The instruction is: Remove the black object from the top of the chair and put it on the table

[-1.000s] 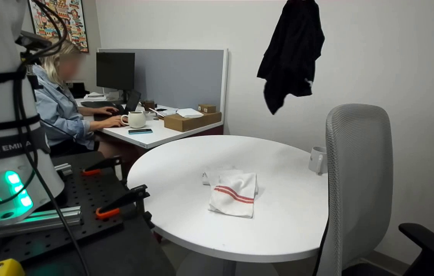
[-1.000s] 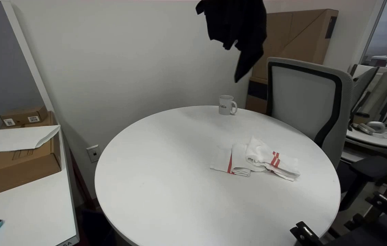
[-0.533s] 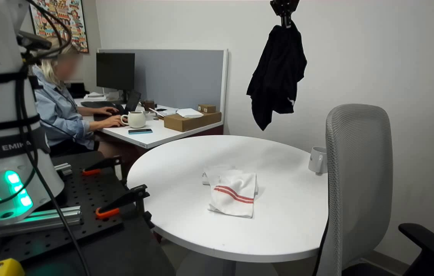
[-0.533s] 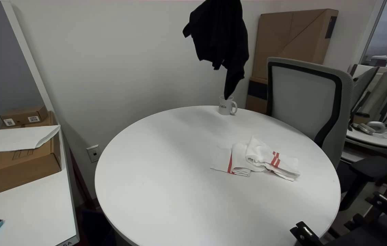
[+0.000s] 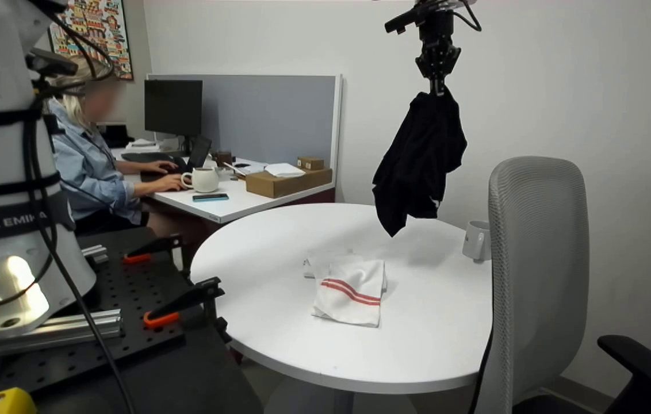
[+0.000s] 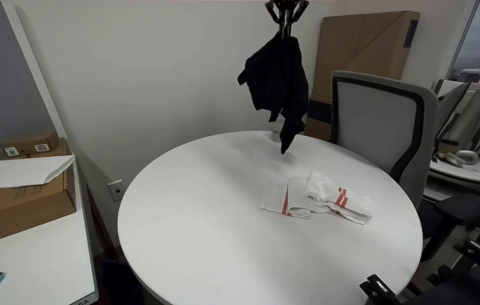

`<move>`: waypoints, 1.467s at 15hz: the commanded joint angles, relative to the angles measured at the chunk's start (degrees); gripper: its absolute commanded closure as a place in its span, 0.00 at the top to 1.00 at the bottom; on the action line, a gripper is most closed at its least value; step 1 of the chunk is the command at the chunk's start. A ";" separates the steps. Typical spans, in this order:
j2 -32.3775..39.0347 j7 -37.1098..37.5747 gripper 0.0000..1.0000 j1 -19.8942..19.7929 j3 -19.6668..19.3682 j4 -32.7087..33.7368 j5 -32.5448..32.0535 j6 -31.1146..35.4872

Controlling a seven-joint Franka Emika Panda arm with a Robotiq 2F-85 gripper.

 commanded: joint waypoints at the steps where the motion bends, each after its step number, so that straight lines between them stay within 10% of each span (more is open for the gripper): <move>1: 5.29 1.36 0.03 -0.77 -1.70 5.67 -0.69 -3.43; 22: 16.73 3.76 0.03 10.61 -4.17 0.11 -4.90 14.30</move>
